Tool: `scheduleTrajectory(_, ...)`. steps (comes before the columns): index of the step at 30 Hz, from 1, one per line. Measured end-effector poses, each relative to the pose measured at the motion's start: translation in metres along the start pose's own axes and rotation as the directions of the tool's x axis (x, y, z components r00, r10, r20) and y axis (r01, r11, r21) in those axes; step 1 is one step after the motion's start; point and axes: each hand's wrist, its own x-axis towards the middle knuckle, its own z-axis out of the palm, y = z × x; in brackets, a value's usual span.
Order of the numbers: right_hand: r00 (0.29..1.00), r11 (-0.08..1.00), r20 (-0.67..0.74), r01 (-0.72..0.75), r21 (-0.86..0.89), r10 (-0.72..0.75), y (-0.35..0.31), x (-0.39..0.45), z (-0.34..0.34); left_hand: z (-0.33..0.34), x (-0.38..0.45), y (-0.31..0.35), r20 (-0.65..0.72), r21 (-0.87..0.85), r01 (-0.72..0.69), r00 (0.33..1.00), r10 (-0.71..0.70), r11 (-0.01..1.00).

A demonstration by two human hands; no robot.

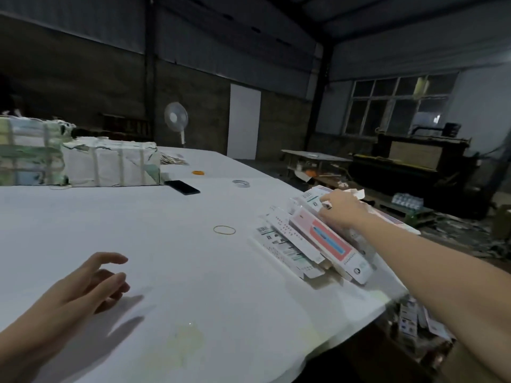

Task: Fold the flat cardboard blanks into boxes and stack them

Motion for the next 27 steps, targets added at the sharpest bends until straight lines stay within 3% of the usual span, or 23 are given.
scheduleTrajectory(3,0.976,0.988,-0.173,0.145,0.05,-0.135,-0.041,-0.002,0.001,0.0,0.012,0.011,-0.02,0.07,0.083,0.996,-0.082,0.994)
scheduleTrajectory(7,0.896,0.852,-0.196,0.441,0.281,-0.399,-0.141,-0.037,0.008,-0.008,0.014,0.017,-0.055,0.204,0.116,0.993,-0.107,0.972)
scheduleTrajectory(10,0.816,0.698,-0.169,0.563,0.443,-0.552,-0.223,-0.08,0.025,-0.015,0.015,0.016,-0.122,0.293,0.137,0.987,-0.105,0.946)
scheduleTrajectory(14,0.722,0.504,-0.16,0.606,0.616,-0.673,-0.323,-0.127,0.054,-0.029,0.018,0.014,-0.188,0.456,0.134,0.981,-0.052,0.88)
scheduleTrajectory(18,0.725,0.399,-0.172,0.543,0.739,-0.667,-0.378,-0.151,0.08,-0.049,0.02,0.01,-0.305,0.524,0.234,0.949,-0.076,0.819)
scheduleTrajectory(23,0.696,0.369,-0.19,0.568,0.735,-0.693,-0.382,-0.149,0.115,-0.099,0.018,0.0,-0.492,0.735,0.433,0.87,-0.03,0.522)
scheduleTrajectory(27,0.674,0.292,-0.229,0.566,0.771,-0.702,-0.38,-0.144,0.123,-0.15,0.006,-0.005,-0.695,0.667,0.696,0.71,-0.115,0.266)
